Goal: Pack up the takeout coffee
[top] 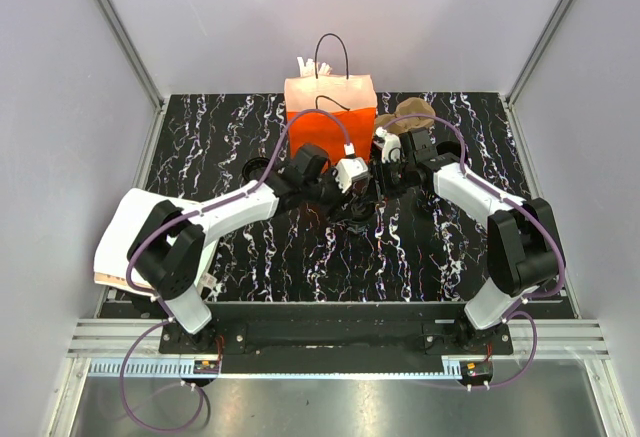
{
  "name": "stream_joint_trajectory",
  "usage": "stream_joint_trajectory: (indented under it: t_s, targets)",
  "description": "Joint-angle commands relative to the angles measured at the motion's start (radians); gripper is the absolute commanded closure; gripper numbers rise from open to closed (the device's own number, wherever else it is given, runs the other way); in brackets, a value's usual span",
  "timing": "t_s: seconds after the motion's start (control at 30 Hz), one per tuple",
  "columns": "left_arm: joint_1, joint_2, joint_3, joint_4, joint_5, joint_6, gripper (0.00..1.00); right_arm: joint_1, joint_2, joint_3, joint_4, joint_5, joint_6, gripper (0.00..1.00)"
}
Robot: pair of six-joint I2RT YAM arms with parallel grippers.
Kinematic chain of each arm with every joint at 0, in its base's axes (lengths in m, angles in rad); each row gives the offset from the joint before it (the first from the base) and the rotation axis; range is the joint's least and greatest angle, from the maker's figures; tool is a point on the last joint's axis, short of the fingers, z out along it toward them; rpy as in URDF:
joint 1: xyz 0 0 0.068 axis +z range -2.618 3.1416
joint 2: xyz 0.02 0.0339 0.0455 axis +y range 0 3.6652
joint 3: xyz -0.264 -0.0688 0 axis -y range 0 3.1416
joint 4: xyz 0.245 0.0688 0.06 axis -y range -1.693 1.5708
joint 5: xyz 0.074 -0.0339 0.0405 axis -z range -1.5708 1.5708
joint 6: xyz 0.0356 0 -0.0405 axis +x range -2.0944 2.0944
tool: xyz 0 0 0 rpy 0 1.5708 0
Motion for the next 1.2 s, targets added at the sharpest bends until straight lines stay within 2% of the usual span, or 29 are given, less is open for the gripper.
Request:
stream_joint_trajectory:
  t_s: [0.0, 0.43, 0.87, 1.17]
  targets:
    - [-0.029, 0.156, -0.094, -0.167, 0.102, 0.014, 1.00, 0.053, 0.031, -0.021, -0.036, 0.047, -0.051, 0.62]
    - [-0.036, 0.147, -0.092, -0.157, 0.001, 0.008, 1.00, 0.067, 0.019, -0.029, -0.040, 0.065, -0.065, 0.62]
    - [-0.090, 0.184, -0.086, -0.128, -0.209, -0.044, 1.00, 0.074, 0.002, -0.044, -0.045, 0.091, -0.082, 0.62]
    - [-0.095, 0.187, -0.108, -0.085, -0.265, -0.065, 1.00, 0.073, -0.012, -0.047, -0.053, 0.093, -0.082, 0.62]
